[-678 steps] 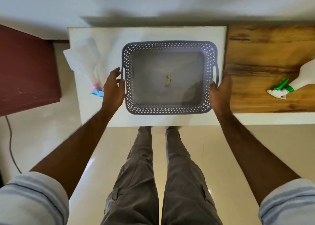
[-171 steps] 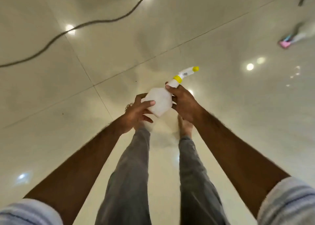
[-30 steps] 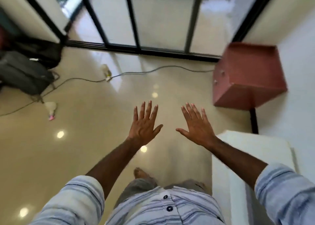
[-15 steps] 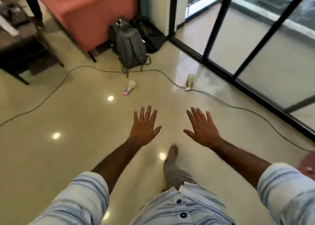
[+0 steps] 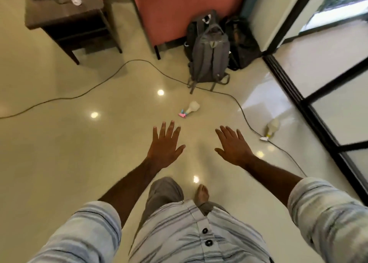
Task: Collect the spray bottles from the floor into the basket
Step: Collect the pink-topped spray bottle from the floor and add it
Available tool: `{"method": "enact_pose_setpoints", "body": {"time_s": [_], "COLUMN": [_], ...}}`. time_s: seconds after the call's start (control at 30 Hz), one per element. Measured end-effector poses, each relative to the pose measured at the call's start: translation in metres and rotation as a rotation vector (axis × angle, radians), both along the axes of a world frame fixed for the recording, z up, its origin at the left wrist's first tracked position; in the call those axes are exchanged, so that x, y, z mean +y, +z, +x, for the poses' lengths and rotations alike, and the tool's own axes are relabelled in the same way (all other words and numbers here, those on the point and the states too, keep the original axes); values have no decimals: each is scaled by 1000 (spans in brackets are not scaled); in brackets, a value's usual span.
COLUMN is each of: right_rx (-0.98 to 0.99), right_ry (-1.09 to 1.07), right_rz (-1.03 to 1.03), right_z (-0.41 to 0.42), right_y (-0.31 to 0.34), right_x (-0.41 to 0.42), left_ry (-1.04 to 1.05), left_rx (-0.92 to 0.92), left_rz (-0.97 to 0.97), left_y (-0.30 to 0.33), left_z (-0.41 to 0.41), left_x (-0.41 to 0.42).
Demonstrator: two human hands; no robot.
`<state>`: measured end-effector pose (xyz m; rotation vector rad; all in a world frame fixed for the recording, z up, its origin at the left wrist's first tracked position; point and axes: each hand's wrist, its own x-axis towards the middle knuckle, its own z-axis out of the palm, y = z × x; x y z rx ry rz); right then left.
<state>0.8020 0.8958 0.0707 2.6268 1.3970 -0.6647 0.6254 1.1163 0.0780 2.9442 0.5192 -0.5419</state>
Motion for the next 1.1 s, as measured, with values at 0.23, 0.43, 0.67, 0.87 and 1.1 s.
{"method": "enact_pose_setpoints", "body": {"time_s": [0.23,0.43,0.67,0.87,1.1], "right_rx": [14,93,151,81,-13], "right_ry": [47,33,134,398,593], "right_rz": [-76,-167,-238,-348,-428], "right_z": [109,186,254,311,335], "right_y": [-58,-155,-359,-547,-667], "right_x": [141,242,334,383,382], "left_ry": [12,32,122,248,330], "left_rx": [74,149,211,263,308], "left_rz": [-109,-148,-222,-240,-374], "left_y": [-68,-164,-337,-494,-606], "left_z": [101,182,251,281,292], "left_x": [110,198,253,259,246]}}
